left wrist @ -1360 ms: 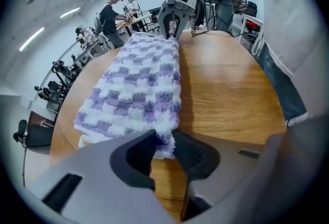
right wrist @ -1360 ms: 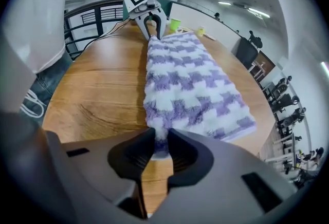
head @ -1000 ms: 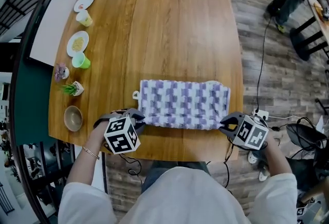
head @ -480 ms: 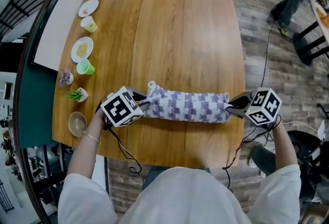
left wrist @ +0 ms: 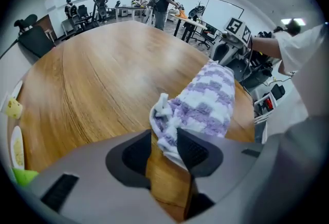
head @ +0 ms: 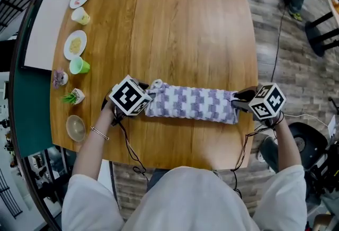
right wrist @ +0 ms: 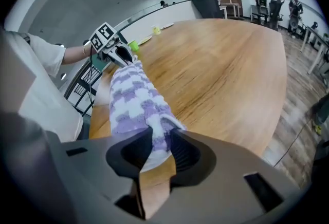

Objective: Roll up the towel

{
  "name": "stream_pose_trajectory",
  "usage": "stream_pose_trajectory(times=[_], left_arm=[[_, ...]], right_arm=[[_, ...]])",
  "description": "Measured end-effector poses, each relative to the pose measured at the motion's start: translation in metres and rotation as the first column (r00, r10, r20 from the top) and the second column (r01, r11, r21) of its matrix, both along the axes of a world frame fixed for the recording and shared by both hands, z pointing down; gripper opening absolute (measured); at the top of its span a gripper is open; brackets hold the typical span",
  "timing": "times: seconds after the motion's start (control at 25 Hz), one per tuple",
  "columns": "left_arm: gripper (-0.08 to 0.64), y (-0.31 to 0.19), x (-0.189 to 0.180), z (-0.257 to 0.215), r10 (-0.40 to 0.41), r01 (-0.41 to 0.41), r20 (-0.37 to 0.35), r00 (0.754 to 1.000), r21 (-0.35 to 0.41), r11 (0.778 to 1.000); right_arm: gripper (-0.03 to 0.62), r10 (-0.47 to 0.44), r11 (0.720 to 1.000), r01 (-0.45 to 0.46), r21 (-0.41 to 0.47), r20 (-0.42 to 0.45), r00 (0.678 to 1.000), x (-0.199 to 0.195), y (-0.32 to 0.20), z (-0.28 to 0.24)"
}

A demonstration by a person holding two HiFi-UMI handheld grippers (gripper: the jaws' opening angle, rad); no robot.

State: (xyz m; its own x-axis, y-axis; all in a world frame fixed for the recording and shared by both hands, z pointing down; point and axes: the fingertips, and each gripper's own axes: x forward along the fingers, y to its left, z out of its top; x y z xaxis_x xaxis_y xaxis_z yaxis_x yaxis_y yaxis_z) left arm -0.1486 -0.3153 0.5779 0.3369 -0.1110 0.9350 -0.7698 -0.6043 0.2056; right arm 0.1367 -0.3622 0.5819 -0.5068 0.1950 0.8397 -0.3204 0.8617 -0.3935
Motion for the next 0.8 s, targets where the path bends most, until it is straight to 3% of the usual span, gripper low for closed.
stream_pose_trajectory(times=[0.24,0.8], left_arm=[[0.126,0.005,0.002,-0.010,-0.061,0.064,-0.106,0.992,0.028,0.998],[0.133,0.012,-0.002,-0.047,-0.204,0.241,-0.289,0.935,0.097,0.966]], right_arm=[[0.129,0.037,0.998,-0.038,0.041,0.019,0.999,0.004,-0.001,-0.009],[0.175,0.128,0.979,-0.145,0.142,0.119,0.985,0.015,-0.005,-0.057]])
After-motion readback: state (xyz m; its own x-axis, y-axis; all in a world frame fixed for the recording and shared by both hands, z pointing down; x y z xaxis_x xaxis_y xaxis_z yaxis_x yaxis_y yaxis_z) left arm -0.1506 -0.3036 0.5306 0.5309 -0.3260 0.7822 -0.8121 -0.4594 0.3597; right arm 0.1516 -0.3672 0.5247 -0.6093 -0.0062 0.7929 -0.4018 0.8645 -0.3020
